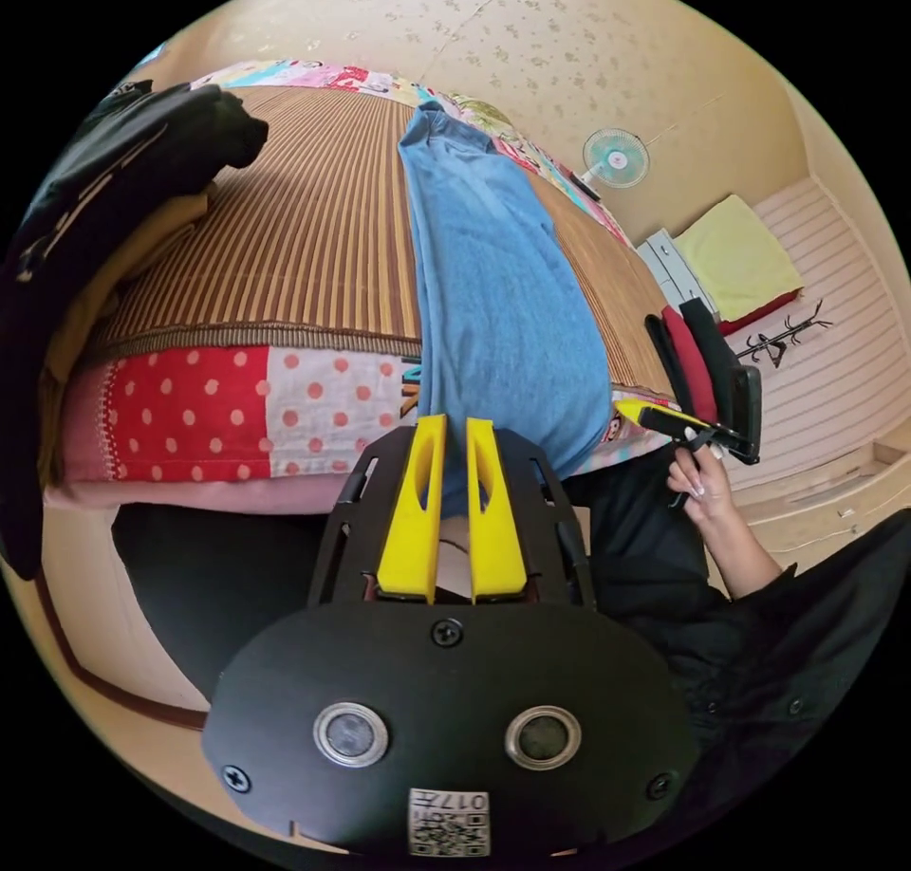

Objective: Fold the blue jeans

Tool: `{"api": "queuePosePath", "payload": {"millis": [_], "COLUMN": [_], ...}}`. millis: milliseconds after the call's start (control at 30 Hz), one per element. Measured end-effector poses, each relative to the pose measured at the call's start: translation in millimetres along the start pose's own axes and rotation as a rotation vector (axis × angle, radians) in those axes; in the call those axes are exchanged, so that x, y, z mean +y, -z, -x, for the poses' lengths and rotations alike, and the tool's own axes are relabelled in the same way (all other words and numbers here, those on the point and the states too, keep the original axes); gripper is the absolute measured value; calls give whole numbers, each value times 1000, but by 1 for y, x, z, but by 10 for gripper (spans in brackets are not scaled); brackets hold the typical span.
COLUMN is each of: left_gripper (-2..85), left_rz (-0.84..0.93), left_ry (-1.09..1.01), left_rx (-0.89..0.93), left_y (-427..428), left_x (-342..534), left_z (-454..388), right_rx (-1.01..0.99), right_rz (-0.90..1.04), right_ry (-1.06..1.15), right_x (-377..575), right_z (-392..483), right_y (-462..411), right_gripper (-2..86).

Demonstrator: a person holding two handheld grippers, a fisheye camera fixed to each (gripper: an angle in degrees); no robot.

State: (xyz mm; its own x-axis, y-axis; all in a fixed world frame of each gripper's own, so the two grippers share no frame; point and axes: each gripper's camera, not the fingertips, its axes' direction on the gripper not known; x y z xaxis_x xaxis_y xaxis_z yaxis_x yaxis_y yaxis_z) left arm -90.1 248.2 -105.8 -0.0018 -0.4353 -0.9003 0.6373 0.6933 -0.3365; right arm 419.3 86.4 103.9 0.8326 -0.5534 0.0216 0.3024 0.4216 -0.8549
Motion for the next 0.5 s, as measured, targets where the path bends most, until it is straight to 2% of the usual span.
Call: {"api": "queuePosePath", "payload": {"millis": [233, 300, 433, 500], "left_gripper": [-4, -7, -10, -10], "left_rz": [44, 54, 9, 1], "left_ry": [30, 28, 25, 54], "left_rx": [-29, -5, 157, 146], "left_y": [-3, 3, 39, 48], "left_x": [-3, -3, 6, 12], "left_z": [-1, 0, 11, 21], "right_rx": [-72, -81, -191, -183], "right_rz": [-35, -44, -76, -73], "right_ry": [-92, -97, -44, -11], "right_x": [5, 7, 10, 13], "right_z": [-3, -3, 5, 9], "right_y": [9, 19, 51, 58], "right_gripper": [18, 14, 9, 9]}}
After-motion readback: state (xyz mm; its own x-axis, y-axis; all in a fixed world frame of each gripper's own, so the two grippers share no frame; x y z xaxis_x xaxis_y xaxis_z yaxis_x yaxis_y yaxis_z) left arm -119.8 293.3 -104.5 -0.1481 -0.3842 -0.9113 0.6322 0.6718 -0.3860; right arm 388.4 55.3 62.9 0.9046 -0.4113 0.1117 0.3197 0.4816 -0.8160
